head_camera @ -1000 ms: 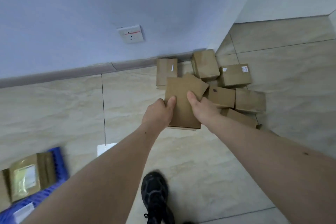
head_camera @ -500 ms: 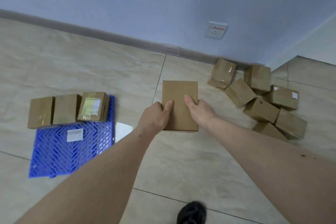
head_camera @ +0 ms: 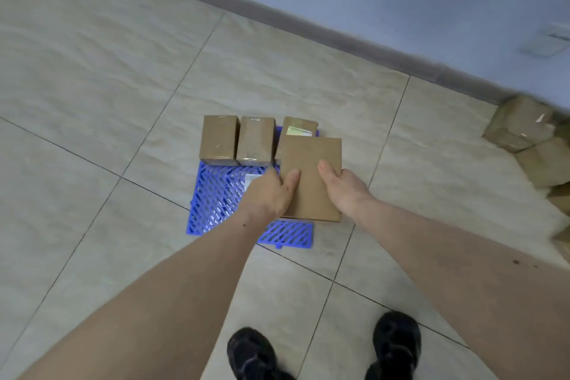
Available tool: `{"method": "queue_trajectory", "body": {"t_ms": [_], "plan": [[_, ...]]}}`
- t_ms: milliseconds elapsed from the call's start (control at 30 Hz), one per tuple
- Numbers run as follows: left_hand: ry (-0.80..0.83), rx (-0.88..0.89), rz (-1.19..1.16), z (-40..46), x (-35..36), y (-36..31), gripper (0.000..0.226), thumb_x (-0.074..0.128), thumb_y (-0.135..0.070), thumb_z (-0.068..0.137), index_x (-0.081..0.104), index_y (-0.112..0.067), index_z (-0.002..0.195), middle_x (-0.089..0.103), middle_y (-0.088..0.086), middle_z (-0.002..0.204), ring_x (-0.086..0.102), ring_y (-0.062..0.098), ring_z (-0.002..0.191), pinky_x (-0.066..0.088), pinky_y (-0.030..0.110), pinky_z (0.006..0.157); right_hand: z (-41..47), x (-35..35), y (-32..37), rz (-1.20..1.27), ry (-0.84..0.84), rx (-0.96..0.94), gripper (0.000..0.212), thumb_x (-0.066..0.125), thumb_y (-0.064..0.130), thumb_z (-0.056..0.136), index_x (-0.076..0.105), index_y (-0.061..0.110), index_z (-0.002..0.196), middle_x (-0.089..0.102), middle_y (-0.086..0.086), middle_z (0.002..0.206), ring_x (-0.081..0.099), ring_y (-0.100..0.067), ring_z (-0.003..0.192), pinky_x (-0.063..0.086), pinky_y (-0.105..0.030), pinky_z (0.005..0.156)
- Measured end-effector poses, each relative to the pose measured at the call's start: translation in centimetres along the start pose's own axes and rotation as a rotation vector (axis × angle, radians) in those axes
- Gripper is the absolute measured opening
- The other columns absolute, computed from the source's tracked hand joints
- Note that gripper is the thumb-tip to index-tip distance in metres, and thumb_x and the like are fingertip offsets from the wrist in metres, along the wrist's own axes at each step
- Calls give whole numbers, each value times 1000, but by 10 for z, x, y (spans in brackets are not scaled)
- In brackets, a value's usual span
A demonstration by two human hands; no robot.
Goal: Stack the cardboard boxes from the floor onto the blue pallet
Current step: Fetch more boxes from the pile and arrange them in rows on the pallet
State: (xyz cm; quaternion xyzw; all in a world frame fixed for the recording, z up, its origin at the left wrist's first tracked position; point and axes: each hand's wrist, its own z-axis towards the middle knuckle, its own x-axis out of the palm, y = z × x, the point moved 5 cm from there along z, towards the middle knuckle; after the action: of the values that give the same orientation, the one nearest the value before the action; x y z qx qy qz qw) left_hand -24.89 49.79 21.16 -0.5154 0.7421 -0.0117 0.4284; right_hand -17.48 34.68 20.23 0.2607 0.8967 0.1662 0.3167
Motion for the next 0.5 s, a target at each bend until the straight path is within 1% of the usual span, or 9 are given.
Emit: {"method": "queue_trajectory", "body": {"t_ms": [133,267,367,500], "plan": [[5,-41,-7,14,-41,56,56,35,-56,96,54,-9,121,61,13,124,55,31,115,41,36,94,4,63,42,-13,42,-17,75,33,67,93,49,9,138,54,-13,139,50,-31,128,38,-40,107],[19,-122,-76,30,-68,95,55,37,-55,97,52,-11,125,57,10,127,52,28,118,40,34,93,21,111,71,-22,91,-2,73,34,62,96,44,5,141,50,-12,142,47,-30,130,36,-36,106],[44,-200,-116,41,-76,121,53,43,-55,95,51,-11,124,57,7,126,53,26,116,42,32,92,32,144,82,-19,137,5,73,34,62,96,44,5,140,51,-14,141,48,-30,129,38,-38,106],[75,-256,-216,61,-74,156,55,54,-54,90,49,-14,127,58,4,126,55,23,114,46,36,96,53,183,86,-36,182,46,69,34,58,98,42,5,140,53,-15,136,51,-31,124,40,-39,104]]}}
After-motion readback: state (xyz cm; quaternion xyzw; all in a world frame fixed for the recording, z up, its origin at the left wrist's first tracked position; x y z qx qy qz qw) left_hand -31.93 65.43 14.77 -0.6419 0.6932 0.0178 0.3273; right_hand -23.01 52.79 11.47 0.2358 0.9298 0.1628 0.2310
